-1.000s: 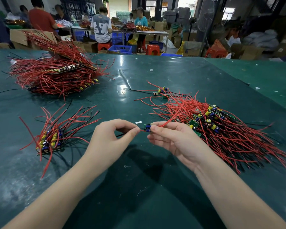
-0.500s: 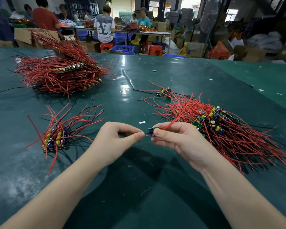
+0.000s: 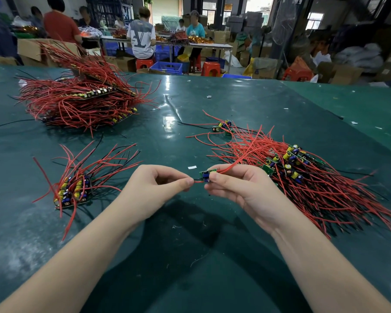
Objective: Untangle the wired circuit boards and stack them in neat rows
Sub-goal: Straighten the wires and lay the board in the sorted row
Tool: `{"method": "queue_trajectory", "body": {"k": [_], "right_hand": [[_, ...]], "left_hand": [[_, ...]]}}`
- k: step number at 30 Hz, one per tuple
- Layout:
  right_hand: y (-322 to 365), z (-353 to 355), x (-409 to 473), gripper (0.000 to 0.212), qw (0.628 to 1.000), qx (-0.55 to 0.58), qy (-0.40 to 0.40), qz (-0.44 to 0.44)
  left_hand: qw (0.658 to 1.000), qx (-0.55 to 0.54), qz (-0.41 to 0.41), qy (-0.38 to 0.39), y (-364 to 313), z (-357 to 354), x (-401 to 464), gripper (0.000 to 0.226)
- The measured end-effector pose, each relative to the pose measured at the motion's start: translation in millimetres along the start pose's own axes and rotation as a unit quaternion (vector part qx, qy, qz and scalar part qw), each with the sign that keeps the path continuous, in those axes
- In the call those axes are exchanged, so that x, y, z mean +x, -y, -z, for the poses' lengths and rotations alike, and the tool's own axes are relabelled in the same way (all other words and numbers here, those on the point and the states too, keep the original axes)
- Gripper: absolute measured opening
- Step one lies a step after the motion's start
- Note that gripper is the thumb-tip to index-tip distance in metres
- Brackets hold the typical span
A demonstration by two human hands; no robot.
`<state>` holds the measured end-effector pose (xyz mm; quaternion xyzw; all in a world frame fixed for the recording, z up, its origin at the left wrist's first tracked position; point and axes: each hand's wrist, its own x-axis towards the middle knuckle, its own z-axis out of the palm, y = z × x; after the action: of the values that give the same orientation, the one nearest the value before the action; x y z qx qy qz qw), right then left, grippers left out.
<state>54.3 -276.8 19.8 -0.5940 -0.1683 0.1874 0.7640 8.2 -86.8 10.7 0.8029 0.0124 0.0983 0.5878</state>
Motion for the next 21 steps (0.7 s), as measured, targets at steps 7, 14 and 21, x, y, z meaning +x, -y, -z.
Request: {"method": "queue_trajectory", "body": {"k": [7, 14, 21], "right_hand": [[-1, 0, 1, 0.017, 1.000, 0.007, 0.016, -0.009], [5, 6, 3, 0.017, 0.999, -0.002, -0.040, 0.030], [3, 3, 0, 0.028, 0.997, -0.058, 0.002, 0.041]], "left_hand": [[1.000, 0.009, -0.001, 0.005, 1, -1, 1, 0.007], [1.000, 0.020, 0.000, -0.010, 2, 8, 6, 0.007], [0.997, 0.077, -0.003, -0.012, 5, 8, 8, 0.012]]}}
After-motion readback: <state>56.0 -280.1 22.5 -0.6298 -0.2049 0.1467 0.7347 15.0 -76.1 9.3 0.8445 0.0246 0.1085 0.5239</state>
